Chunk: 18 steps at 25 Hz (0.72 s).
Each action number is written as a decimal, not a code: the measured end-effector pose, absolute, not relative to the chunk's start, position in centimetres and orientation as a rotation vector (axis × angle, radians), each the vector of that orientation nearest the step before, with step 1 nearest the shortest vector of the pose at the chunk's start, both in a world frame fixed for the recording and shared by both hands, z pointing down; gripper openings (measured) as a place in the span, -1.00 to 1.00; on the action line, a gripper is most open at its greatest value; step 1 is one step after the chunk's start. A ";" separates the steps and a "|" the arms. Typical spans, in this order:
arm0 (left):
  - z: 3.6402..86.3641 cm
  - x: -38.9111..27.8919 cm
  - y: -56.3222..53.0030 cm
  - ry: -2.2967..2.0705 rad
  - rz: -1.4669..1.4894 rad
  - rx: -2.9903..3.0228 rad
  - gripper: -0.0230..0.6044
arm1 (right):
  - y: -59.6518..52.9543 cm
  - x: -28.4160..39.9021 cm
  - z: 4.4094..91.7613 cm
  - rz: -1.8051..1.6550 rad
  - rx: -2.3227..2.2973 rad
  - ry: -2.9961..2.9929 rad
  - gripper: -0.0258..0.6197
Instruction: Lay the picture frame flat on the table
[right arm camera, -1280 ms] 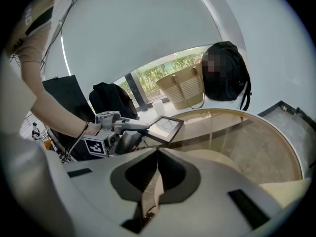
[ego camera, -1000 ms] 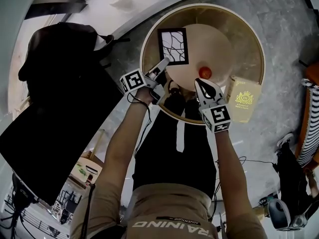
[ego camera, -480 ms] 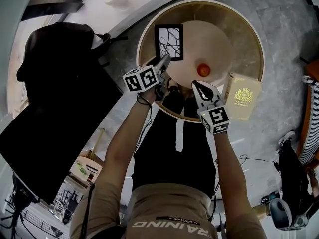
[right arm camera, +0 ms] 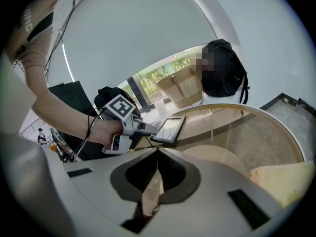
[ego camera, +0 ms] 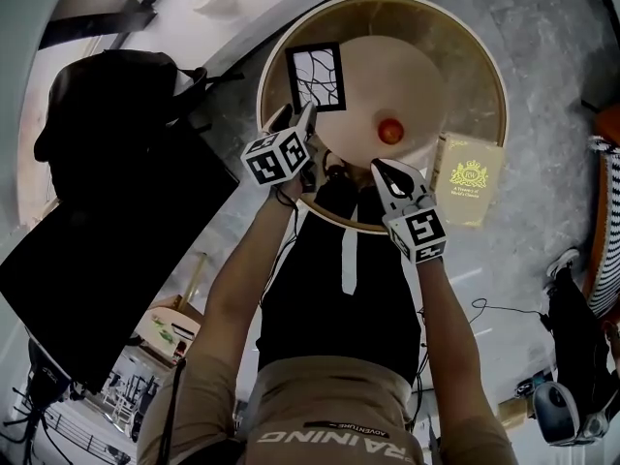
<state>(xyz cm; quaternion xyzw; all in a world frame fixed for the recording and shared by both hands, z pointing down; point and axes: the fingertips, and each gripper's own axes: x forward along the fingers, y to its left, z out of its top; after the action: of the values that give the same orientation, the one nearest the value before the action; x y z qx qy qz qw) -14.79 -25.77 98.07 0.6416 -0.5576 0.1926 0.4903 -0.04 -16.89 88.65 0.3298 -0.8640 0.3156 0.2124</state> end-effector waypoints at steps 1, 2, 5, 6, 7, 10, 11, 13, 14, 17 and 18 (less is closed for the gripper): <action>97.8 -14.9 -25.6 -1.360 0.475 1.568 -0.27 | -16.9 0.1 88.3 0.866 0.920 -2.406 -0.90; 97.3 -14.9 -25.5 -1.365 0.485 1.582 -0.28 | -16.8 0.3 88.0 0.856 0.925 -2.412 -0.90; 95.3 -14.7 -24.9 -1.369 0.518 1.646 -0.28 | -16.5 1.1 86.6 0.826 0.939 -2.419 -0.90; 94.3 -14.5 -24.6 -1.363 0.527 1.676 -0.28 | -16.3 1.4 86.0 0.817 0.944 -2.418 -0.90; 93.3 -14.2 -24.5 -1.351 0.534 1.711 -0.28 | -16.2 1.7 85.3 0.807 0.948 -2.419 -0.90; 89.4 -12.8 -23.3 -1.266 0.560 1.830 -0.28 | -15.5 2.1 82.4 0.768 0.946 -2.429 -0.90; 88.0 -12.1 -22.4 -1.227 0.571 1.864 -0.29 | -14.9 2.3 81.3 0.759 0.937 -2.427 -0.90; 84.8 -10.6 -20.3 -1.167 0.578 1.903 -0.39 | -13.4 2.9 79.0 0.753 0.915 -2.420 -0.90; 83.1 -9.8 -19.3 -1.147 0.572 1.916 -0.51 | -12.7 3.3 77.8 0.749 0.902 -2.416 -0.90; 78.3 -7.4 -17.3 -1.098 0.547 1.971 -0.71 | -11.5 4.3 74.3 0.695 0.861 -2.413 -0.90; 76.9 -6.6 -17.1 -1.086 0.545 1.998 -0.76 | -11.8 4.6 73.3 0.664 0.863 -2.425 -0.90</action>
<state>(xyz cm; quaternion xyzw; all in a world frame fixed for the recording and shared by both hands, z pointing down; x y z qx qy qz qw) -6.64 -17.08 76.91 0.7865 -0.4276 0.2144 0.3908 4.58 -11.80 73.28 0.3153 -0.8858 0.2424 0.2392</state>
